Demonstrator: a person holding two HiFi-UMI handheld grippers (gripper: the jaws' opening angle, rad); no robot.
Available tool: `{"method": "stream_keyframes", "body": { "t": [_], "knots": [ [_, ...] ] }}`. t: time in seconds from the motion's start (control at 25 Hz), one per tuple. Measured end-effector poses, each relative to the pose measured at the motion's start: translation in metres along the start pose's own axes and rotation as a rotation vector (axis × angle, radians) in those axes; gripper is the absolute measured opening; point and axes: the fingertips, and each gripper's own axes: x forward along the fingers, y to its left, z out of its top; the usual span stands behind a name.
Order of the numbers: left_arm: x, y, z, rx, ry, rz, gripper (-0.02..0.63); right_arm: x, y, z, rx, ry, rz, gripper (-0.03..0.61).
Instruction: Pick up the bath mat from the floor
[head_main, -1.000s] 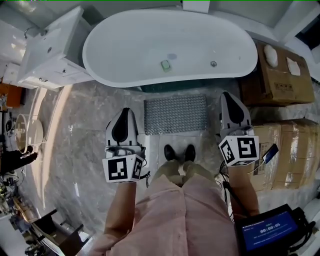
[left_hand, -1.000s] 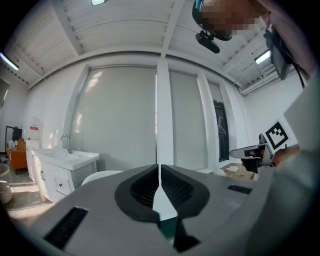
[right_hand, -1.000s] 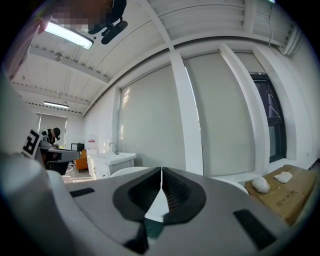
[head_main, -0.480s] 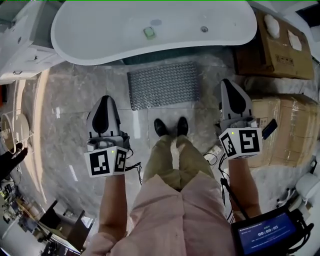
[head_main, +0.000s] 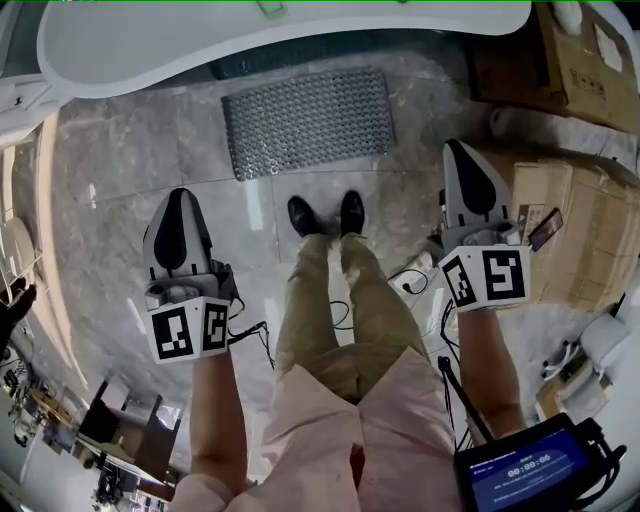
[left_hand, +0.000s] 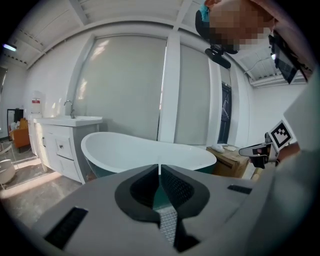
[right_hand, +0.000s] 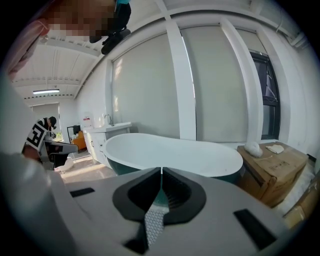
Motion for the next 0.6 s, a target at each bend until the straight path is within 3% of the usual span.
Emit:
{"method": "stream_keyframes", "body": {
  "t": [0.24,0.6],
  "knots": [
    [0.012,0.01,-0.054,0.002,0.059,-0.006,0.037,0.013,0.006,-0.061,0.02,0.078,0.023,0.02],
    [0.03,0.031,-0.095,-0.018,0.094,0.011,0.037,0.036,0.001,-0.104,0.026,0.101,0.017,0.02]
  ]
}}
